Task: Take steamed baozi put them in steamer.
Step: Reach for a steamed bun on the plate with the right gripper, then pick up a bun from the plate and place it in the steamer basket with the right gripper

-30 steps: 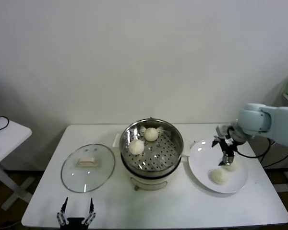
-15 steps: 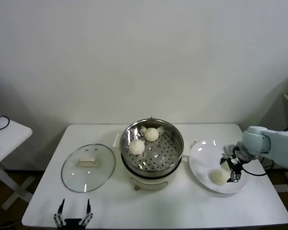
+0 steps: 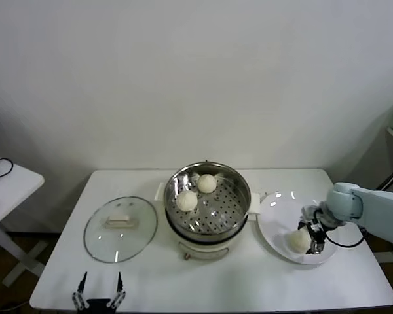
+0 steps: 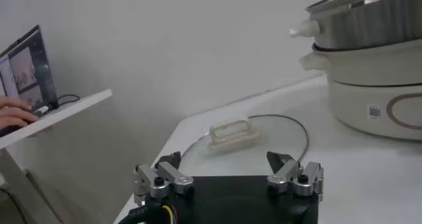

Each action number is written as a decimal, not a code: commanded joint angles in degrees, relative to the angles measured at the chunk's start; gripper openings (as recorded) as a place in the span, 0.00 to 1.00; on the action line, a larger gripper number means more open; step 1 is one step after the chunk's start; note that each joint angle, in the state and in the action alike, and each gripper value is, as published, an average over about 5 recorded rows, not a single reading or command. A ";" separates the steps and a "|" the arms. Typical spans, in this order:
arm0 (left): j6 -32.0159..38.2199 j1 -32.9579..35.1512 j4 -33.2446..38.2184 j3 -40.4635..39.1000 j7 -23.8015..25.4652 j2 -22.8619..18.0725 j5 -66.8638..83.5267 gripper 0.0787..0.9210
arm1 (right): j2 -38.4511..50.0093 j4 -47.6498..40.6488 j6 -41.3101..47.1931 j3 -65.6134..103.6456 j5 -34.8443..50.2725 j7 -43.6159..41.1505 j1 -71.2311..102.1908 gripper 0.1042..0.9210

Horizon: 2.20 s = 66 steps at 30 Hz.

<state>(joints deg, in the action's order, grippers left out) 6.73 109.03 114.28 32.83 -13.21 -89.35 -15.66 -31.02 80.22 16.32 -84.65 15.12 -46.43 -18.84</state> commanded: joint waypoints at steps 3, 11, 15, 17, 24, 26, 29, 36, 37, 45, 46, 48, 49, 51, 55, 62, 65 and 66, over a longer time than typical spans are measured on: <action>0.03 -0.15 -0.29 -0.25 -0.11 0.06 -0.08 0.88 | -0.13 -0.93 -0.20 5.08 -1.47 0.27 4.51 0.86; 0.05 -0.52 -0.74 -0.29 -0.20 0.16 -0.18 0.88 | 0.48 0.12 -1.04 2.17 -1.12 -0.75 -0.81 0.69; 0.05 -0.67 -0.89 -0.37 -0.21 0.22 -0.15 0.88 | 1.13 1.66 -1.46 -0.14 -0.14 -1.66 -4.71 0.65; 0.04 -0.64 -0.94 -0.40 -0.22 0.29 -0.15 0.88 | 1.35 2.96 -2.03 -2.62 0.96 -2.37 -8.68 0.64; 0.20 -0.55 -1.09 -0.31 -0.52 0.47 -0.14 0.88 | -1.65 9.07 -11.09 -19.36 6.62 -7.86 -37.75 0.64; 0.29 -0.49 -1.27 -0.19 -0.73 0.54 -0.01 0.88 | -3.45 10.45 -14.81 -21.64 8.56 -10.11 -45.36 0.65; 0.40 -0.32 -1.37 -0.03 -0.87 0.73 0.10 0.88 | -6.80 12.14 -20.39 -21.83 10.06 -12.57 -54.19 0.66; 0.50 -0.41 -1.42 0.16 -0.92 0.70 0.26 0.88 | -13.78 19.96 -26.93 -8.87 7.32 -14.48 -57.38 0.67; 0.52 -0.44 -1.53 0.15 -0.94 0.68 0.26 0.88 | -14.75 21.99 -27.55 -7.23 5.81 -14.24 -56.77 0.67; 0.65 -0.48 -1.55 0.23 -1.07 0.64 0.24 0.88 | -25.66 30.68 -31.39 -1.49 -7.52 -10.87 -45.10 0.67; 0.66 -0.51 -1.51 0.24 -1.09 0.61 0.25 0.88 | -27.19 30.32 -31.36 -1.79 -9.27 -10.70 -42.94 0.67; 0.67 -0.55 -1.45 0.25 -1.14 0.53 0.26 0.88 | -29.79 29.26 -30.98 -2.24 -13.12 -10.32 -38.64 0.67; 0.69 -0.54 -1.39 0.27 -1.17 0.49 0.26 0.88 | -30.85 28.68 -30.74 -2.36 -14.82 -10.20 -36.71 0.67; 0.71 -0.48 -1.24 0.31 -1.20 0.42 0.26 0.88 | -32.39 26.84 -30.30 -2.29 -17.86 -10.03 -32.91 0.67; 0.73 -0.53 -1.25 0.48 -1.28 0.30 0.26 0.88 | -33.76 22.71 -30.13 -2.52 -22.78 -9.30 -26.60 0.67; 0.75 -0.75 -1.68 0.89 -1.33 0.07 0.27 0.88 | -33.64 19.00 -29.59 -3.77 -25.85 -8.83 -20.26 0.66; 0.79 -0.89 -1.93 1.13 -1.41 0.09 0.29 0.88 | -33.48 17.28 -29.61 -3.63 -26.90 -8.64 -18.76 0.65; 0.80 -0.92 -1.98 1.19 -1.43 0.09 0.30 0.88 | -33.51 16.71 -29.65 -3.52 -27.11 -8.54 -18.34 0.65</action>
<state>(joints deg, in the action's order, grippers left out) 7.50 108.16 112.43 33.89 -14.59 -89.25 -15.41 -61.42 100.54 -12.58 -88.56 -5.38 -55.54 -45.60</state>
